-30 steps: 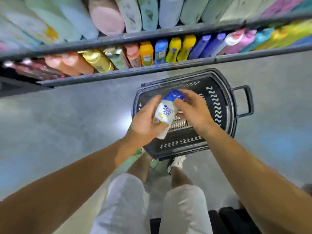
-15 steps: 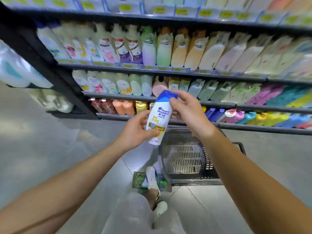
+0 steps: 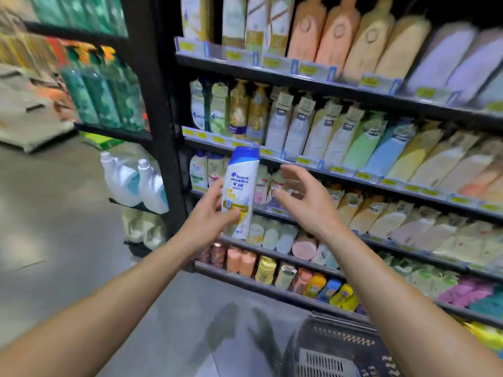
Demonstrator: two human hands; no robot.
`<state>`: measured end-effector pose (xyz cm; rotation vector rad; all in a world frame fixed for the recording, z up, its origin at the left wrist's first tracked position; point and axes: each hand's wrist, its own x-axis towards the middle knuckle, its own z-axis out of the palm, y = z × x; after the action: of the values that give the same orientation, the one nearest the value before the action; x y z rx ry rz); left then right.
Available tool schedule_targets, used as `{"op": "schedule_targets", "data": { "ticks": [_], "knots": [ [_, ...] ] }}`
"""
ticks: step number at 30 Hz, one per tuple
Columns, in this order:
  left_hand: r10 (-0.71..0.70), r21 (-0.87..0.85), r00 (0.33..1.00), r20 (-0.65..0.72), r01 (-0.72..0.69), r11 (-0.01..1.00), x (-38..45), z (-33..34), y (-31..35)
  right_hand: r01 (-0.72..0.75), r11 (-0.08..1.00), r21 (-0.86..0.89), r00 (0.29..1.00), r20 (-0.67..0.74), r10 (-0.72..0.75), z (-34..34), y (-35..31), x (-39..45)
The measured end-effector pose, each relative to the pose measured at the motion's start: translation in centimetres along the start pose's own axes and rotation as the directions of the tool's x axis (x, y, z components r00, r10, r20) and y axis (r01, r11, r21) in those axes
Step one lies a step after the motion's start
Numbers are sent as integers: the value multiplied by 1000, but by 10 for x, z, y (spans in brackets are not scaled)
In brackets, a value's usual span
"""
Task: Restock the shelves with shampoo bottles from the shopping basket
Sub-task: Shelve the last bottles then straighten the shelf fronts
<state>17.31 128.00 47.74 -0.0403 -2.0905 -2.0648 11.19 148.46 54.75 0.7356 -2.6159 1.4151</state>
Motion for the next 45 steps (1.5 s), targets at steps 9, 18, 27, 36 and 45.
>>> {"op": "schedule_targets", "data": {
  "ticks": [9, 18, 27, 36, 45],
  "knots": [
    [241, 213, 959, -148, -207, 955, 67, -127, 82, 143, 919, -367, 980, -78, -184, 72, -93, 118],
    [467, 395, 850, -243, -353, 848, 158, -194, 172, 138, 608, -782, 911, -140, -388, 42, -150, 222],
    [635, 492, 735, -236, -474, 731, 270, -202, 244, 105, 517, -850, 837, -205, -508, -2, -173, 329],
    [754, 556, 581, -306, -534, 637, 362, -200, 317, 47, 422, -905, 766, -238, -597, -34, -190, 436],
    [843, 642, 427, -328, -554, 530, 432, -198, 376, 48, 335, -941, 737, -193, -647, -27, -180, 479]
  ]
}}
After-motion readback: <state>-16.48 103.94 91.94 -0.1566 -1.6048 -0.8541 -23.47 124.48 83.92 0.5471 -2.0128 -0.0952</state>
